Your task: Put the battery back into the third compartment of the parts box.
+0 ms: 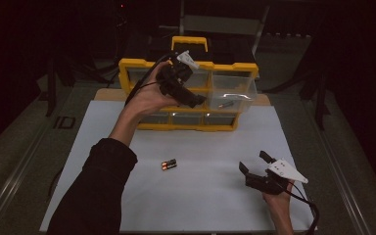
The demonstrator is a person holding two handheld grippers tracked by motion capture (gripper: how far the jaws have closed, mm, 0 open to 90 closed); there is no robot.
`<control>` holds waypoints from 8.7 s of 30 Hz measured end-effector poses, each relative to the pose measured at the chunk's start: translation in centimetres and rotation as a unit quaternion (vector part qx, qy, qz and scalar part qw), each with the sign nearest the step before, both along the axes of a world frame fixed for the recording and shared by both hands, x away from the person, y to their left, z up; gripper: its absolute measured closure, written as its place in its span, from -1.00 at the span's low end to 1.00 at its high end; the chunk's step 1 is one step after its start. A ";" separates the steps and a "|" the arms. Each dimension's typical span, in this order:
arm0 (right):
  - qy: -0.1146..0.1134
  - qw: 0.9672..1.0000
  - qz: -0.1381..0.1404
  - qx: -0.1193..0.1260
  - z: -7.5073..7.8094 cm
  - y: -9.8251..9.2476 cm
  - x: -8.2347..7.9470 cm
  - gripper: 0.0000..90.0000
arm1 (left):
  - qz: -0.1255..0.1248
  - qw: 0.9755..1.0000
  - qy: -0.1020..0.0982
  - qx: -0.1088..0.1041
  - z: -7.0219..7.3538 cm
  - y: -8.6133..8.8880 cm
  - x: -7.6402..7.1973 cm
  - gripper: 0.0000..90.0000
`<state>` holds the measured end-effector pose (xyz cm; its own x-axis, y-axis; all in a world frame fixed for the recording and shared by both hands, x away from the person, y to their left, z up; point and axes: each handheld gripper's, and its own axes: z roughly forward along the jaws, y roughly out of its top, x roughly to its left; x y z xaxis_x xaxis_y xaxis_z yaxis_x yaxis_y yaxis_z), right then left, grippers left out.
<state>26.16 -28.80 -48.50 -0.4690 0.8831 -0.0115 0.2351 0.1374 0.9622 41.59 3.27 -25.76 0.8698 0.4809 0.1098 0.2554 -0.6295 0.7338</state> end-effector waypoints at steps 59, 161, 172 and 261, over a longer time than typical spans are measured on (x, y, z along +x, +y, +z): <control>0.000 1.000 -0.001 0.006 0.1 -0.2 -0.1 -0.74 | 0.015 0.999 0.031 0.032 -7.0 3.4 -2.4 -0.83; 0.003 1.000 0.001 0.005 0.1 -0.3 -0.1 -0.74 | -0.028 0.957 0.177 0.229 -21.4 2.2 -3.3 0.38; 0.004 1.000 0.001 0.005 0.1 -0.2 -0.1 -0.74 | -0.015 0.954 0.174 0.242 -22.1 2.1 -2.8 0.66; -0.002 1.000 0.010 -0.001 0.0 -0.1 -0.1 -0.75 | -0.004 0.996 0.013 0.089 -7.4 1.5 -4.2 0.72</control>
<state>26.06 -28.86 -48.48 -0.4866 0.8735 -0.0150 0.2287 0.1439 0.9628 37.42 4.81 -33.16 0.8768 0.4498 0.1701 0.2678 -0.7504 0.6043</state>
